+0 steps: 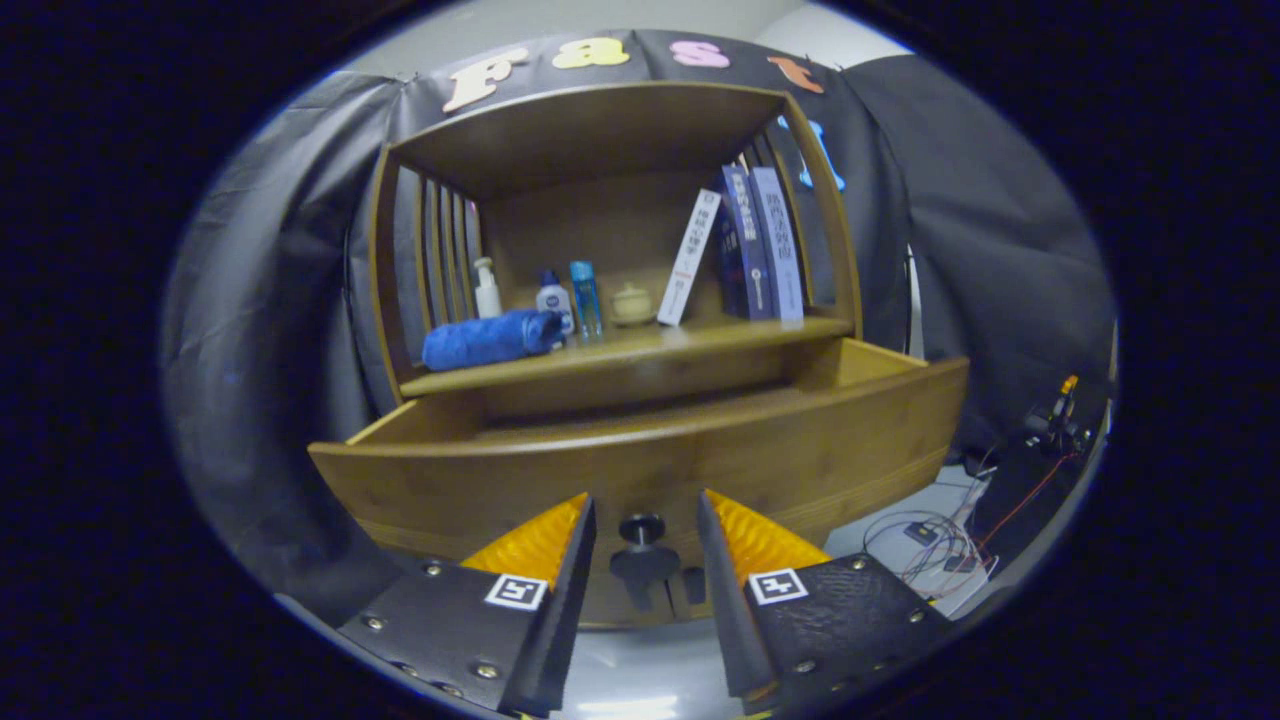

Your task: Pull open the drawer, take out the items inside it, and place them on the countertop above the cabinet.

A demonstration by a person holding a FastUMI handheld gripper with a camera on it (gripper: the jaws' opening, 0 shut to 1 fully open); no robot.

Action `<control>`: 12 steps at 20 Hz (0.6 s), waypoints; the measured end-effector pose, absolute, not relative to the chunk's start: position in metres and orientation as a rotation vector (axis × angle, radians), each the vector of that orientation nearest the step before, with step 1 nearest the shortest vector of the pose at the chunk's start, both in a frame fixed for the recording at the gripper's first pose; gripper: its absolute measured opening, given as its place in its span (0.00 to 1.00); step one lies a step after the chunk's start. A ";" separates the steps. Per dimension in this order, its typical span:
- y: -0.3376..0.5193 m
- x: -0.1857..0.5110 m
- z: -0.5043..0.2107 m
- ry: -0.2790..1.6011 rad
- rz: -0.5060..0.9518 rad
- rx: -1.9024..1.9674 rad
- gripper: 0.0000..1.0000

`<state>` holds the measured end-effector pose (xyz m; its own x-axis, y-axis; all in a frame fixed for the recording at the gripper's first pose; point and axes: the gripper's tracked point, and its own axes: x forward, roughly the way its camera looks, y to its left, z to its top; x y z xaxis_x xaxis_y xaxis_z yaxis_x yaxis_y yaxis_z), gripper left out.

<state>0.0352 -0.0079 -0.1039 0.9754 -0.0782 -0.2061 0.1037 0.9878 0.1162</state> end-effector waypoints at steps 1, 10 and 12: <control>-0.009 0.037 -0.091 0.180 -0.101 0.122 0.59; 0.002 0.105 -0.026 0.190 -0.124 0.040 0.61; -0.005 0.117 -0.047 0.306 -0.169 0.043 0.61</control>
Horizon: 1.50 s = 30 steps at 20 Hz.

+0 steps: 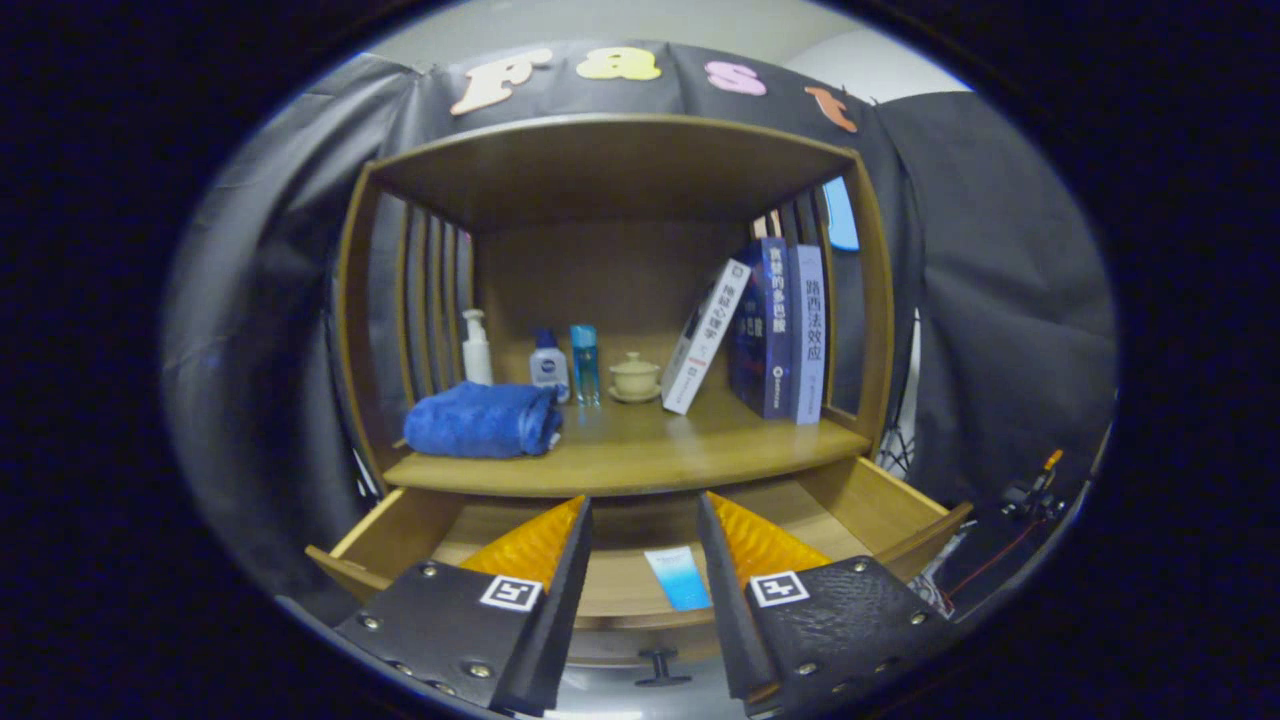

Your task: Pull open the drawer, take out the items inside it, and place them on the countertop above the cabinet.

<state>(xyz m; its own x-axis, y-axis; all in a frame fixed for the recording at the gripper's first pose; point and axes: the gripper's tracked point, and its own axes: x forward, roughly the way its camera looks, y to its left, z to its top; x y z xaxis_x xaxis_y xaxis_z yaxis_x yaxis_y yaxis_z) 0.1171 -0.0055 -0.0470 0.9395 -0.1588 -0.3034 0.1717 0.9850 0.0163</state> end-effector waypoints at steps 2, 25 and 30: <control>-0.010 0.124 -0.073 0.434 -0.199 0.049 0.61; -0.032 0.154 -0.190 1.098 -0.287 0.060 0.67; -0.035 0.147 -0.208 1.167 -0.274 0.053 0.59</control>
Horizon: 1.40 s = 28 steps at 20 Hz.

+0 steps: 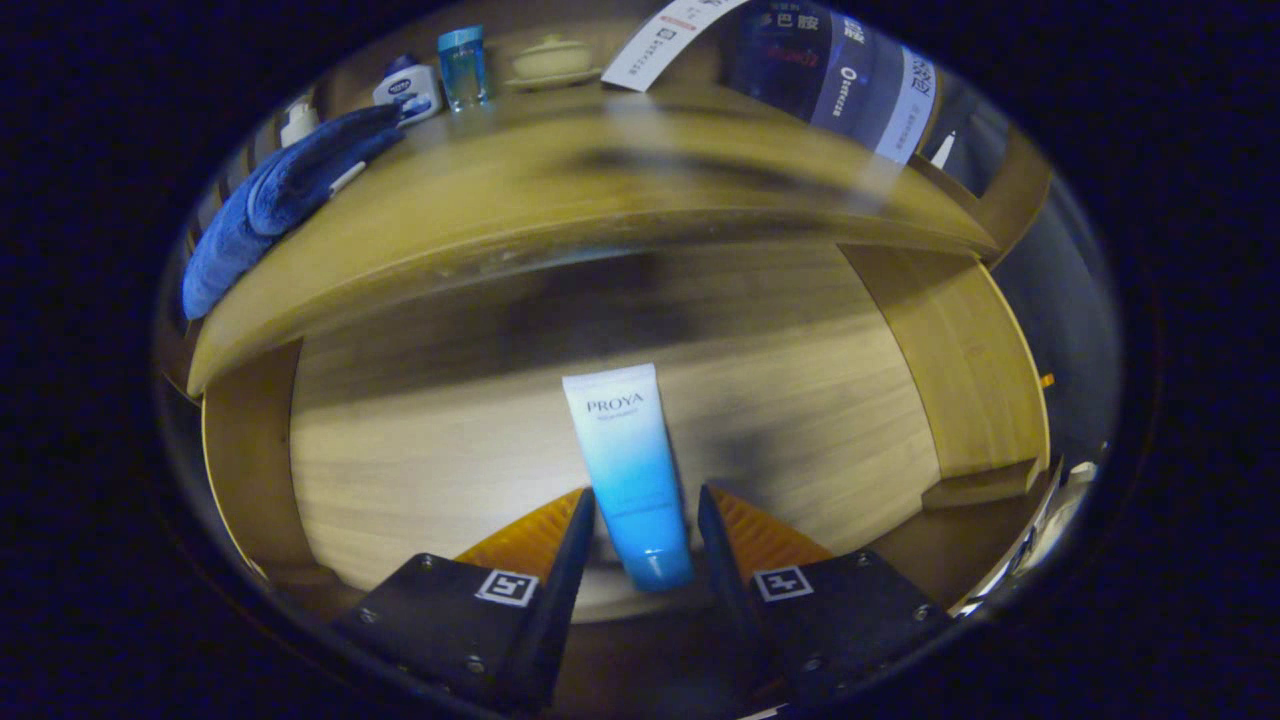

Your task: Pull open the drawer, take out the items inside it, and place them on the countertop above the cabinet.

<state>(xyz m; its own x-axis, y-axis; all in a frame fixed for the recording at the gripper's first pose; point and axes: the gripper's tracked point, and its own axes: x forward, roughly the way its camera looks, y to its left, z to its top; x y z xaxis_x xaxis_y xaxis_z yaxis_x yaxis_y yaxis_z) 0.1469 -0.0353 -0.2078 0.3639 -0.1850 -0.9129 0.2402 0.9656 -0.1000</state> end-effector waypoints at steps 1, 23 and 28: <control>-0.033 0.144 -0.209 1.182 -0.261 0.065 0.53; -0.040 0.145 -0.115 1.038 -0.356 -0.154 0.35; -0.039 0.134 -0.097 1.006 -0.378 -0.182 0.35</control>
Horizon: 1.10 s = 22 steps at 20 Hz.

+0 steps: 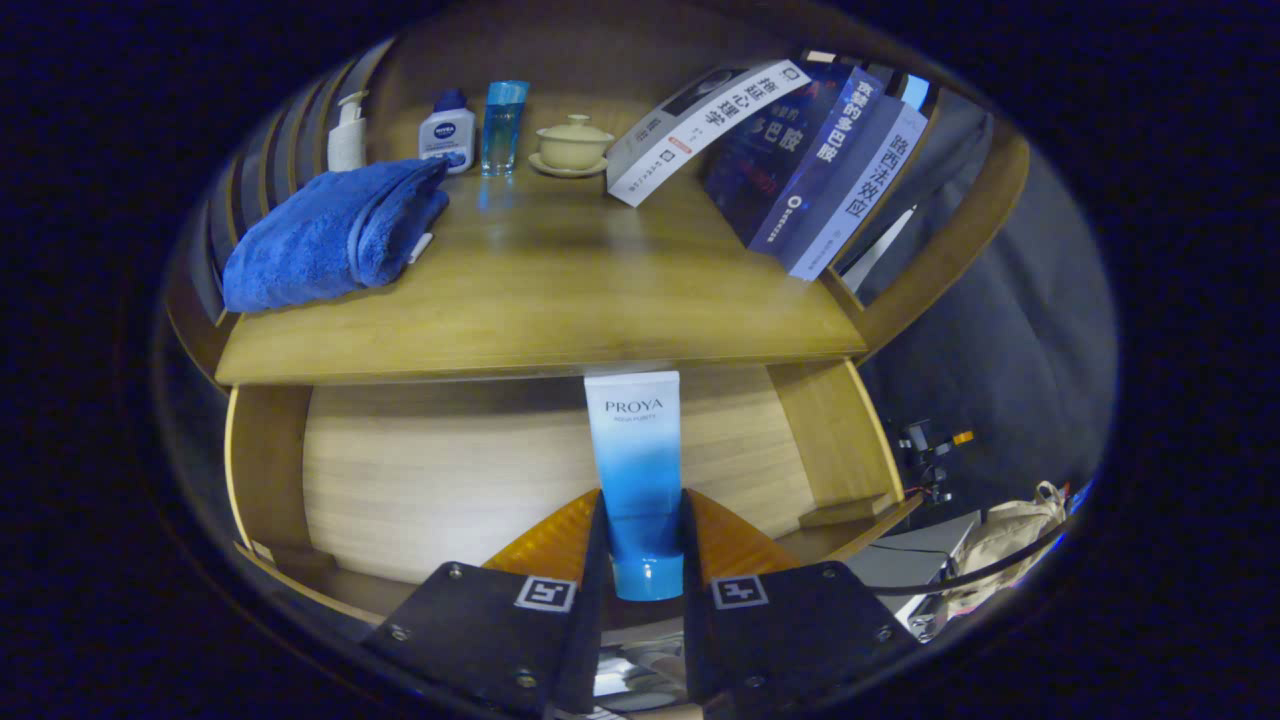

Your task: Pull open the drawer, take out the items inside it, and place them on the countertop above the cabinet.

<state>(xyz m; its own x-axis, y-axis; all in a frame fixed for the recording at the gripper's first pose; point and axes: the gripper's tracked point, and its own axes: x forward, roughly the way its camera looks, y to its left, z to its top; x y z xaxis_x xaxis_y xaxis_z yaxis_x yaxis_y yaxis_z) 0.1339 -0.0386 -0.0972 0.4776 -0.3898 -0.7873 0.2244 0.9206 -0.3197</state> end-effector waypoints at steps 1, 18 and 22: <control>-0.039 0.132 -0.094 0.997 -0.384 -0.182 0.35; -0.023 0.187 -0.025 0.717 -0.304 -0.064 0.35; -0.029 0.219 -0.039 0.705 -0.264 -0.002 0.34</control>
